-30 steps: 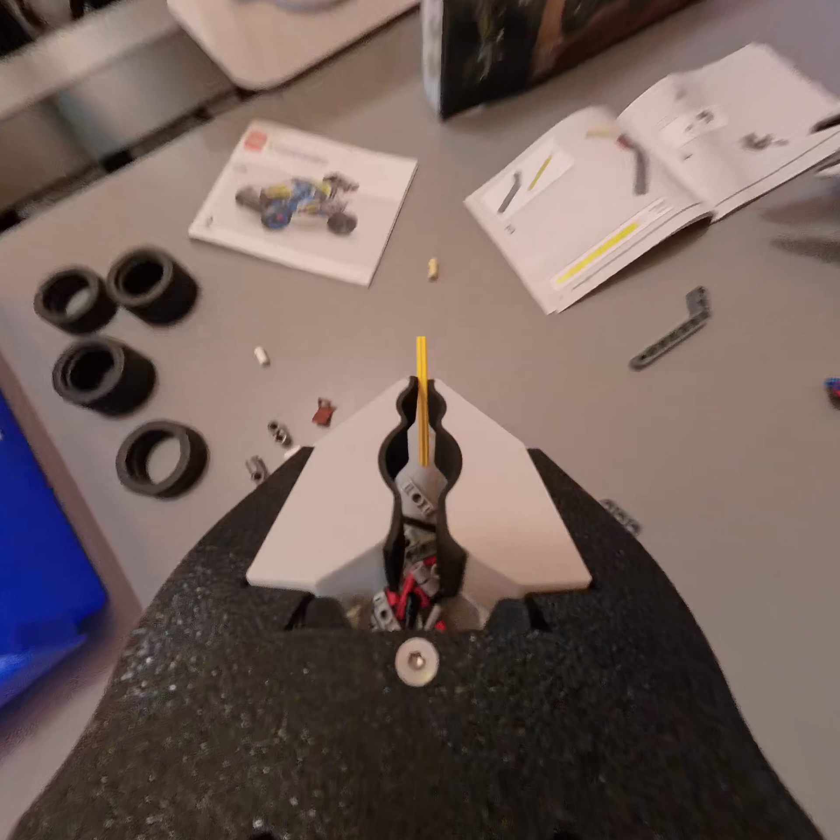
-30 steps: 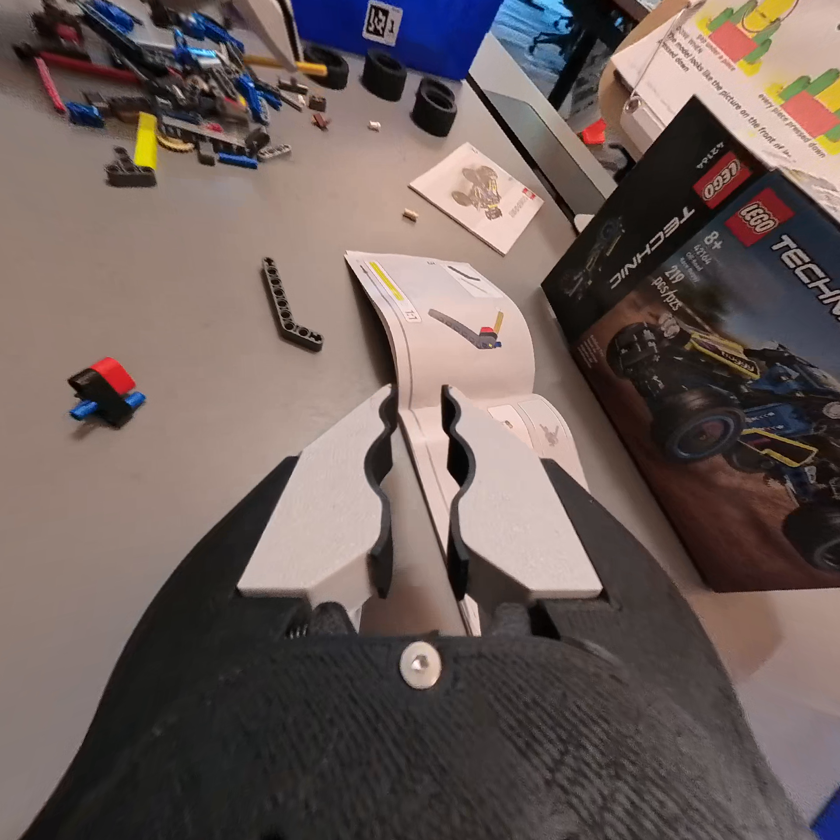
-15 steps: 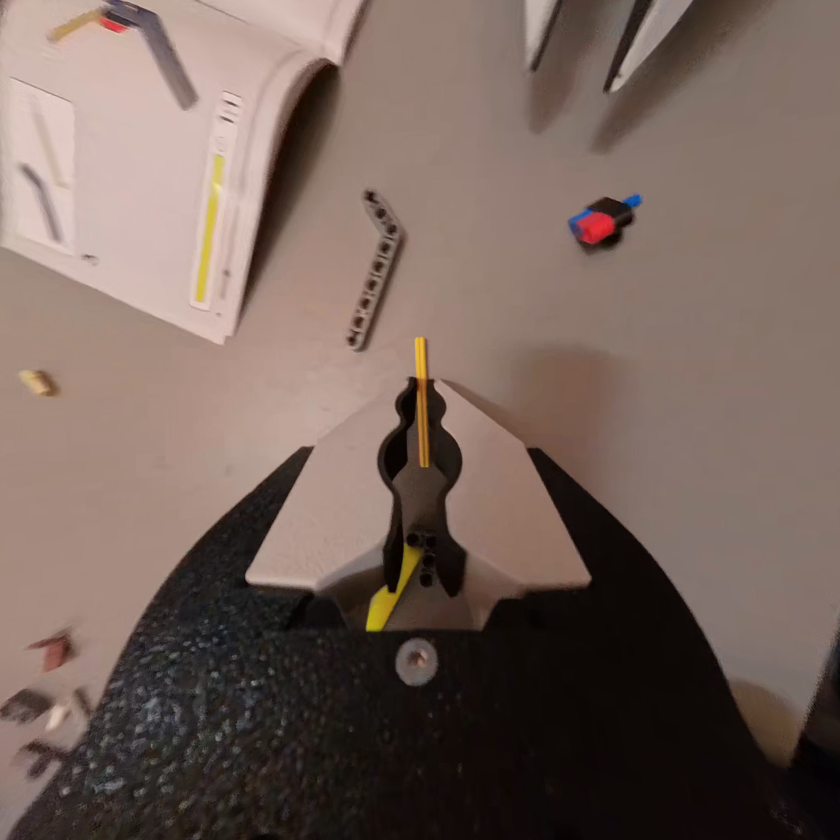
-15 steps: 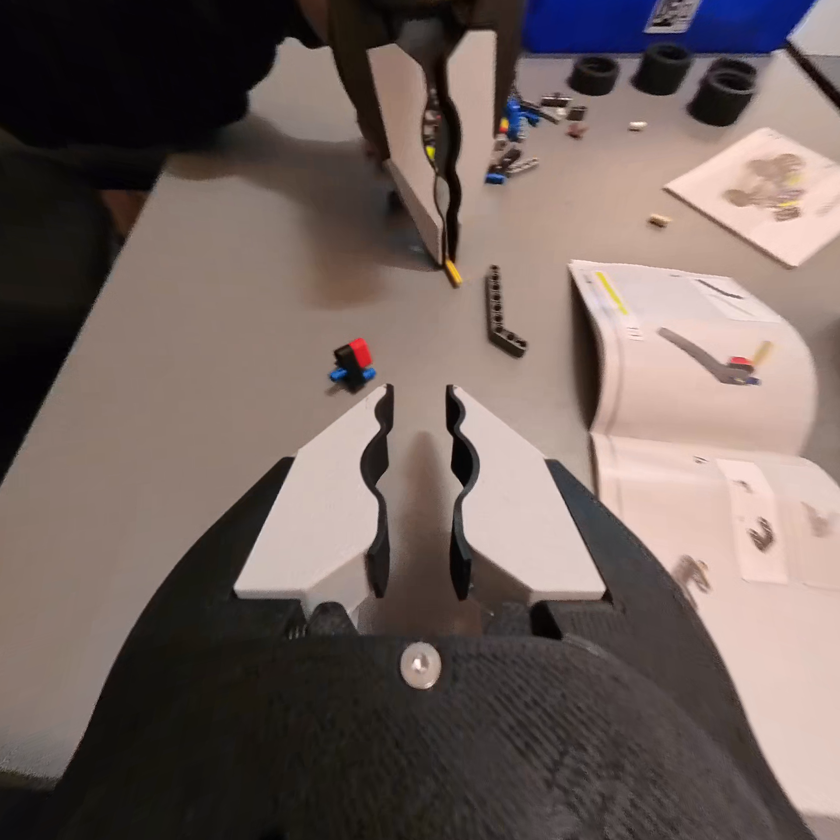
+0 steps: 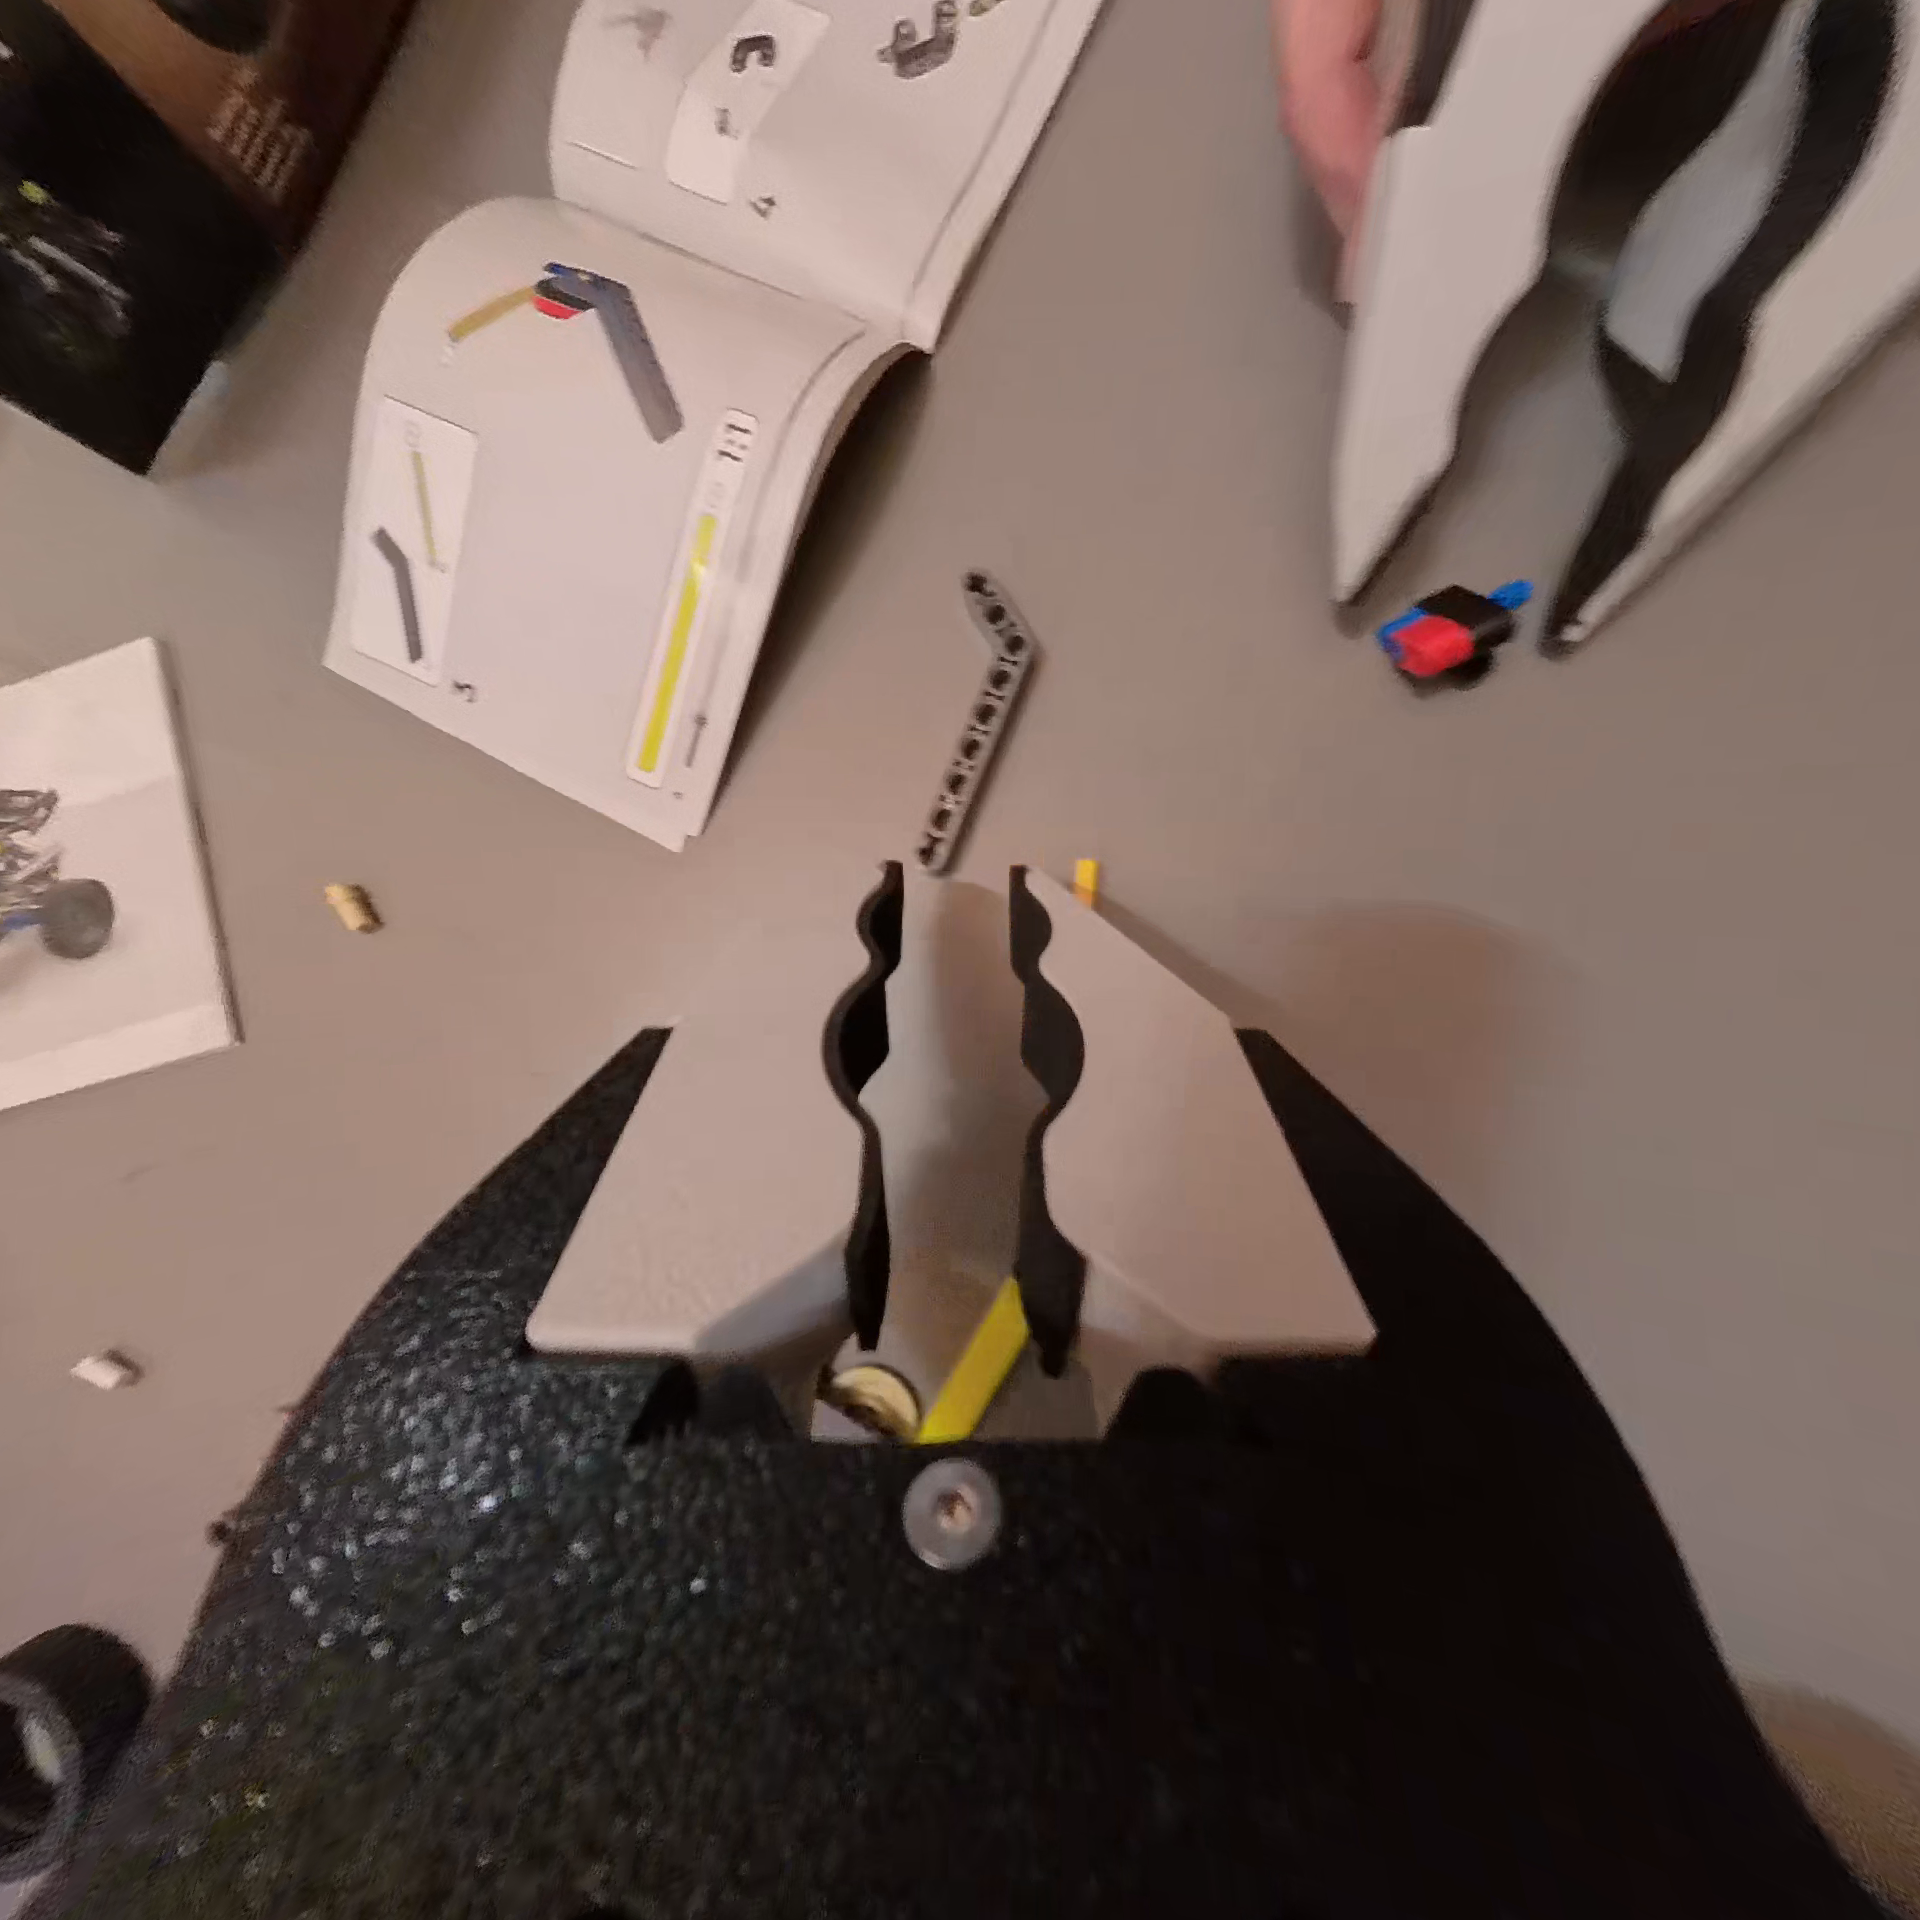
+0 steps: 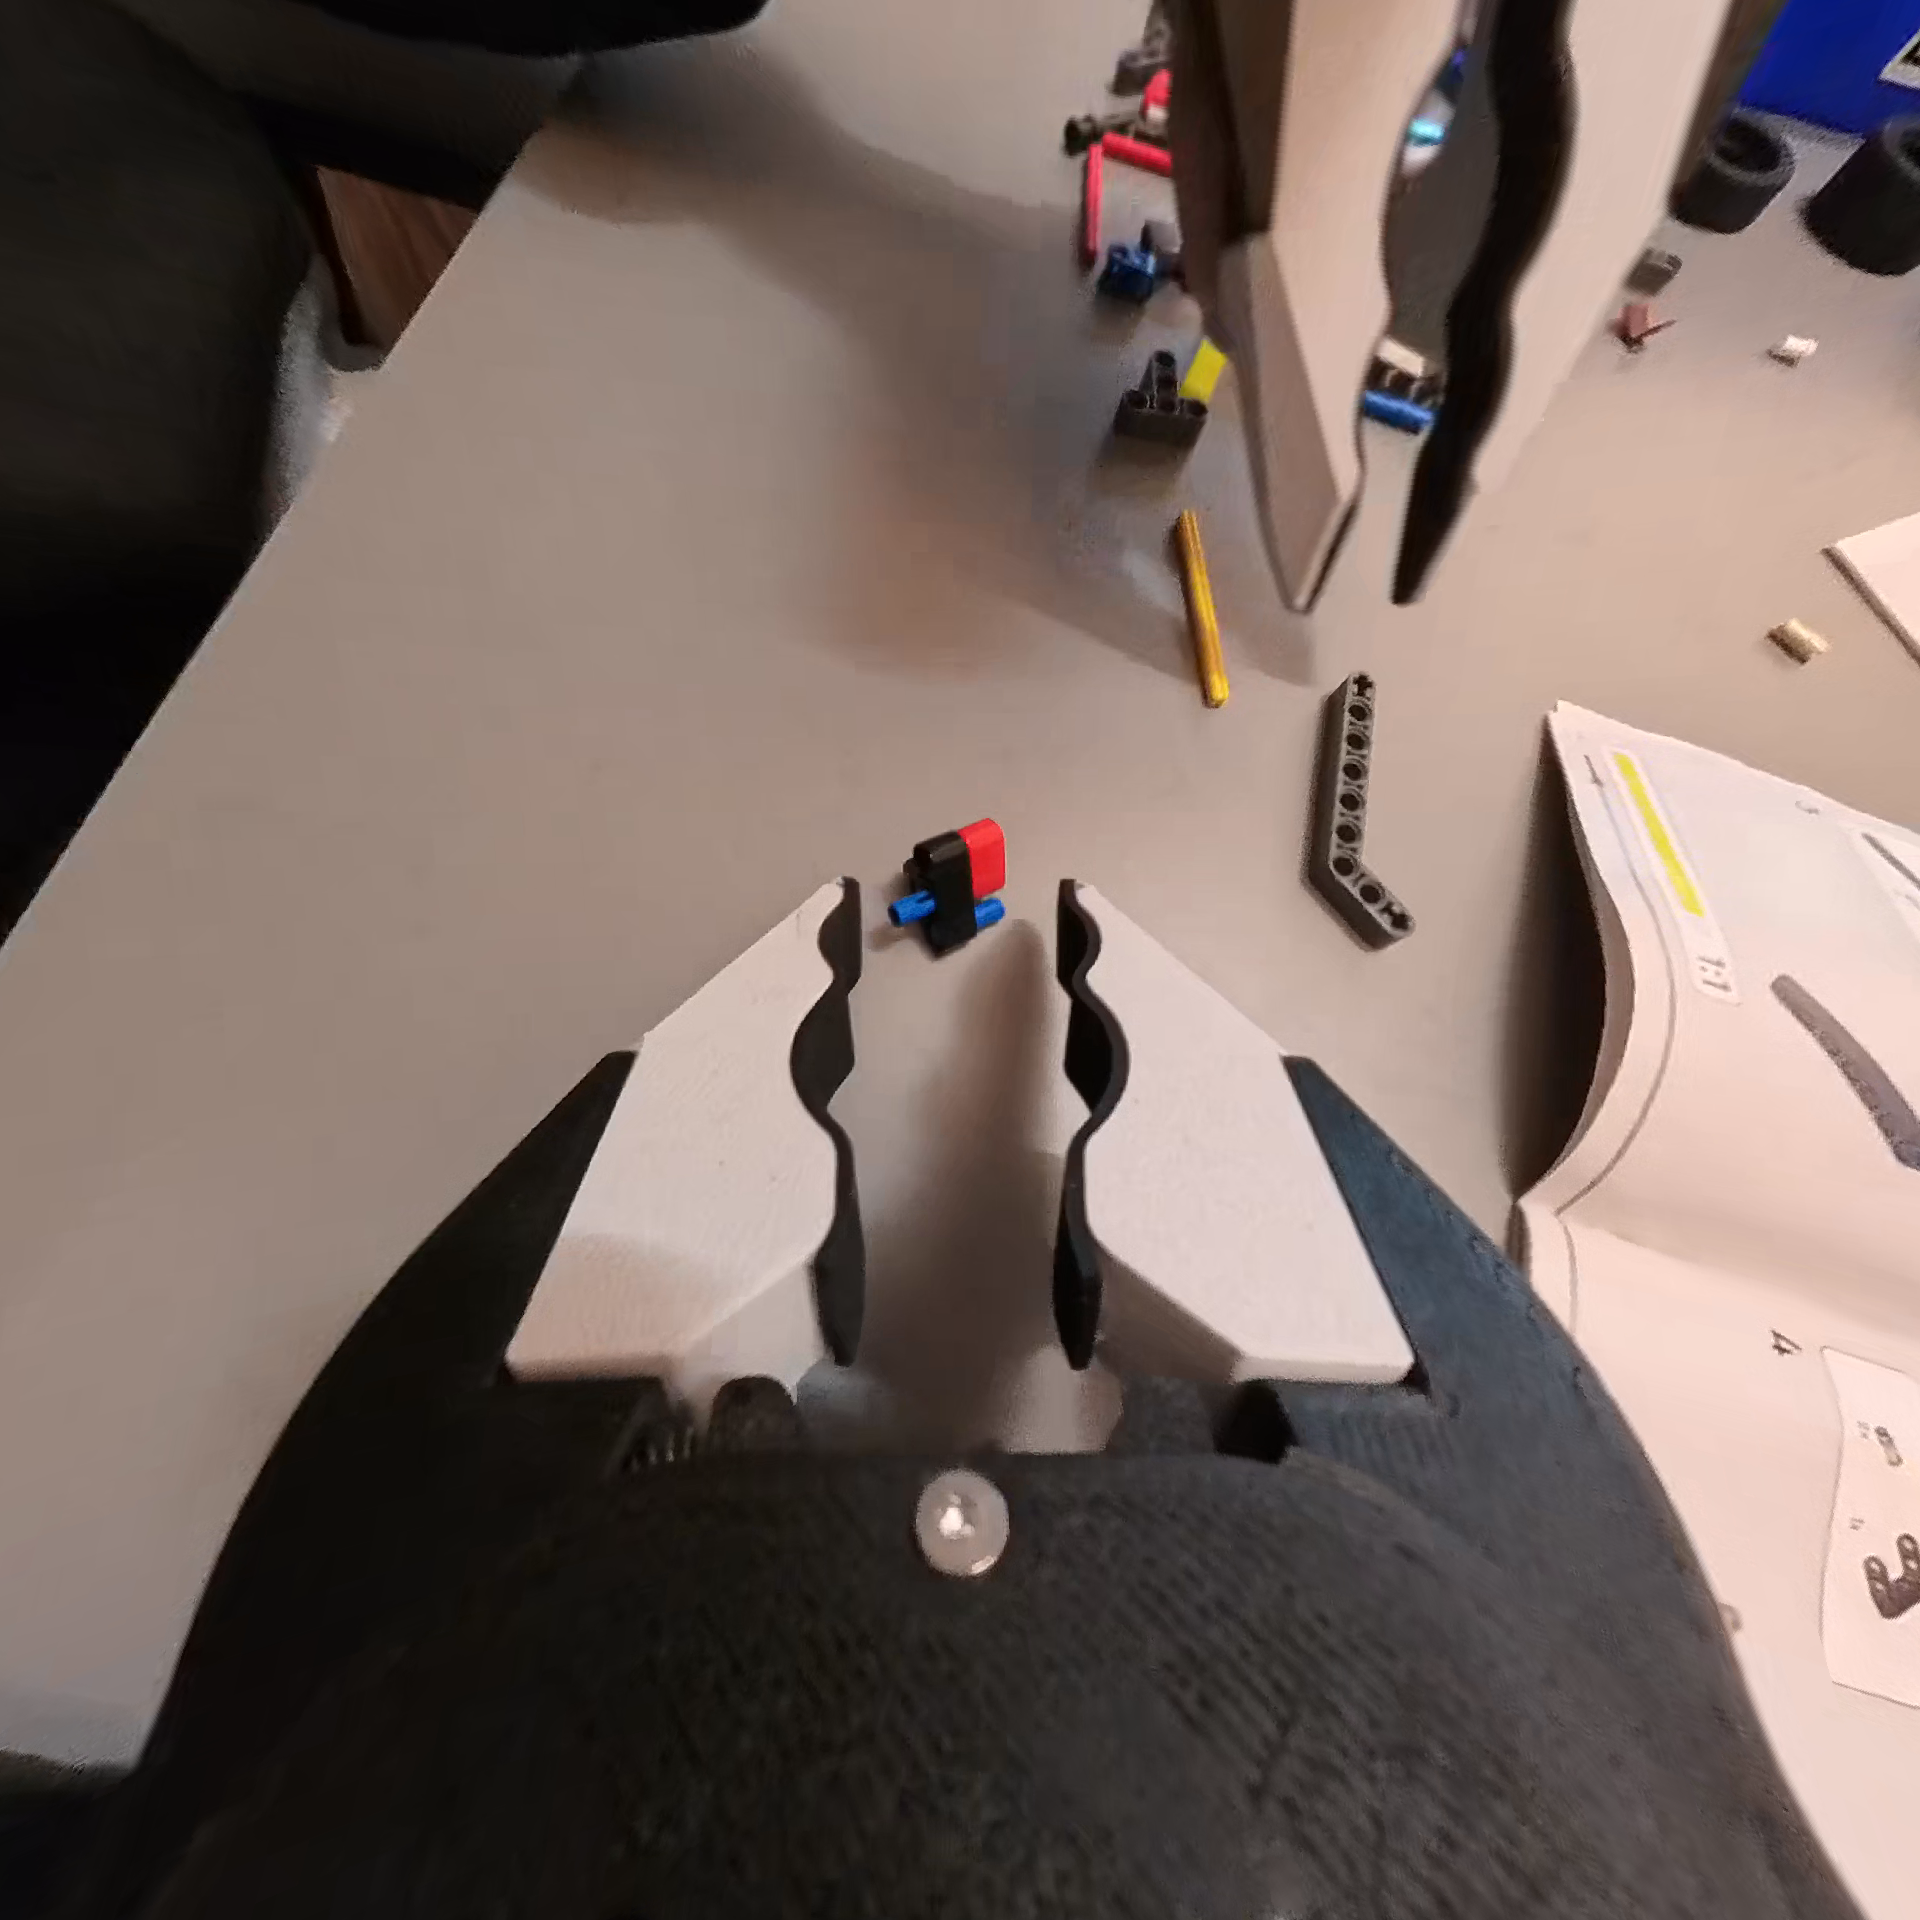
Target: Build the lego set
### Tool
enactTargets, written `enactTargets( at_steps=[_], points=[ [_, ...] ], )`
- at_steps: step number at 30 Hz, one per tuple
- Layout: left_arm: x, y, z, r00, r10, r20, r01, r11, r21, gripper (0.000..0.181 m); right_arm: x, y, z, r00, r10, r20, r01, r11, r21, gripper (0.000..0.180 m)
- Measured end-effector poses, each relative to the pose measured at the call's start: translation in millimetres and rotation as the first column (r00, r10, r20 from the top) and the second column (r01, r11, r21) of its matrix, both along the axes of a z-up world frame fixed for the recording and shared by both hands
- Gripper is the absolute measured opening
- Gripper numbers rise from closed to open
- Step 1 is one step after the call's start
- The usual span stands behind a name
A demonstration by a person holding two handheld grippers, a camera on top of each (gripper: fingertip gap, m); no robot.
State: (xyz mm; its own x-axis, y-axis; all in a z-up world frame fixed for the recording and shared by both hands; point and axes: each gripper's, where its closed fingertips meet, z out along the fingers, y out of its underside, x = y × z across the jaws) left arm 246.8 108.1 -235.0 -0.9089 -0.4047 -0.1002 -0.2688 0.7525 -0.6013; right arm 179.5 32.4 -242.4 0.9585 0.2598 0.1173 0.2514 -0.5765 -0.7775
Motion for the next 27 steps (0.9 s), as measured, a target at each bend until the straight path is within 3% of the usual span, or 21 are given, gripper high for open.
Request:
enactTargets(
  at_steps=[1, 6, 9, 12, 15, 21, 25, 27],
  points=[
    [6, 1, -2, 1.000, 0.009, 0.003, -0.009, 1.000, 0.016, 0.019, 0, 2, 0, 1.000, -0.001, 0.005, 0.001, 1.000, 0.000, 0.035],
    [11, -9, -21, 0.991, -0.017, -0.135, 0.023, 0.999, 0.046, 0.031, 5, 1, -6, 0.999, -0.030, 0.031, 0.031, 0.999, -0.042, 0.031],
    [13, -18, -21, 0.994, -0.036, -0.103, 0.040, 0.999, 0.032, 0.007, 23, -4, 2, 0.991, -0.131, 0.025, 0.131, 0.991, -0.005, 0.031],
    [15, -21, -21, 0.998, -0.063, -0.026, 0.064, 0.997, 0.047, 0.005, 52, -9, 20, 0.958, -0.287, 0.004, 0.285, 0.954, 0.089, 0.027],
    [19, -22, -16, 0.983, -0.116, 0.144, 0.104, 0.991, 0.087, 0.005, 69, -17, 32, 0.926, -0.375, -0.045, 0.377, 0.915, 0.145, 0.025],
    [16, -34, 35, 0.800, -0.154, 0.580, 0.062, 0.983, 0.175, 0.005, 81, -17, 43, 0.871, -0.445, -0.208, 0.483, 0.852, 0.201, 0.034],
    [1, -47, 47, 0.664, -0.229, 0.712, 0.046, 0.963, 0.266, 0.005, 65, -3, 55, 0.890, -0.353, -0.288, 0.428, 0.865, 0.261, 0.027],
    [-4, -49, 48, 0.633, -0.241, 0.736, 0.037, 0.959, 0.283, 0.005, 65, -2, 57, 0.886, -0.351, -0.304, 0.433, 0.860, 0.270, 0.023]
  ],
)
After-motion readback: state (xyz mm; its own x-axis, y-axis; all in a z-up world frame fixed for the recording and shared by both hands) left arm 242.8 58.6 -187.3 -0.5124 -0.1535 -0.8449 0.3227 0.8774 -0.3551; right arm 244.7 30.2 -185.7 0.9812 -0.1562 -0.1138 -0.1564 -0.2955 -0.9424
